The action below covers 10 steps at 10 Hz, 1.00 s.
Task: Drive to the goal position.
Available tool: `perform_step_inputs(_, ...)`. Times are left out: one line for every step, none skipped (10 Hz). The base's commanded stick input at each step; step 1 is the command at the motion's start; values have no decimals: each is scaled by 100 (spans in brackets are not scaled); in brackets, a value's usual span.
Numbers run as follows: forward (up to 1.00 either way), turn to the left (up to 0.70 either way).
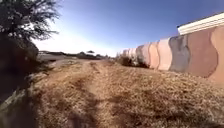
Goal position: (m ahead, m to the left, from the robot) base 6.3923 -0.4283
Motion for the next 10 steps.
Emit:
perform_step_inputs(50,0)
perform_step_inputs(50,0)
perform_step_inputs(50,0)
perform_step_inputs(50,0)
perform_step_inputs(50,0)
perform_step_inputs(50,0)
perform_step_inputs(50,0)
perform_step_inputs(50,0)
perform_step_inputs(50,0)
perform_step_inputs(50,0)
